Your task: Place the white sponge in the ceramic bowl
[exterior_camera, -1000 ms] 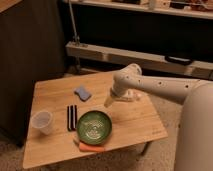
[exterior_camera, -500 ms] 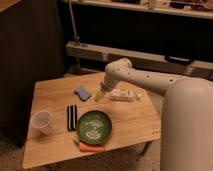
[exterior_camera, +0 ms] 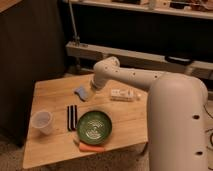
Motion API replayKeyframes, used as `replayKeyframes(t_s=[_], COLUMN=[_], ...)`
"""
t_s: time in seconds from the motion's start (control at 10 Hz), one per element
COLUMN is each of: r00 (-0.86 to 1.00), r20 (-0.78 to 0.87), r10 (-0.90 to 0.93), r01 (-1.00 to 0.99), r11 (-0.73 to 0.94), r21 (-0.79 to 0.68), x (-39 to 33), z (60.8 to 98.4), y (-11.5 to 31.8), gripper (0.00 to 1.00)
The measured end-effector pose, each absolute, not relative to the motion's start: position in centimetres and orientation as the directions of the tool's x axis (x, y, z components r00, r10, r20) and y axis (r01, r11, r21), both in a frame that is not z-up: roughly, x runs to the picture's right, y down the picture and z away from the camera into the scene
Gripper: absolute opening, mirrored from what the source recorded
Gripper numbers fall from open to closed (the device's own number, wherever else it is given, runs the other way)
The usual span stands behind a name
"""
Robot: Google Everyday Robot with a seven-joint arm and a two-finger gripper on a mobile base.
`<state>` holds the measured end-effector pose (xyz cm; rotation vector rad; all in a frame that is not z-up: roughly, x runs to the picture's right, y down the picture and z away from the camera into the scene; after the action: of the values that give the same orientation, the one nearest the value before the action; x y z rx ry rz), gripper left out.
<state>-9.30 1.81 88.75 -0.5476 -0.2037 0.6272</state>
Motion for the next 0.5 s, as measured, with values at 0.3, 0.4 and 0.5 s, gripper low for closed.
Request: replayKeyframes(t_s=[0.3,0.4,0.5], r00=[0.799,0.798,0.799], r20=[0.044,0.043,0.04], r10=[0.6,0.601,0.601], r01=[-0.489,-0.489,-0.488], r11=[0.69,0.687,0.685], r21=[-0.533,-0.537,-0.54], x=[-11.6,-12.4,-12.7], z=[90.6,91.7,92.5], y=[2.4,2.6,2.6], gripper=[0.8,0.8,0.8])
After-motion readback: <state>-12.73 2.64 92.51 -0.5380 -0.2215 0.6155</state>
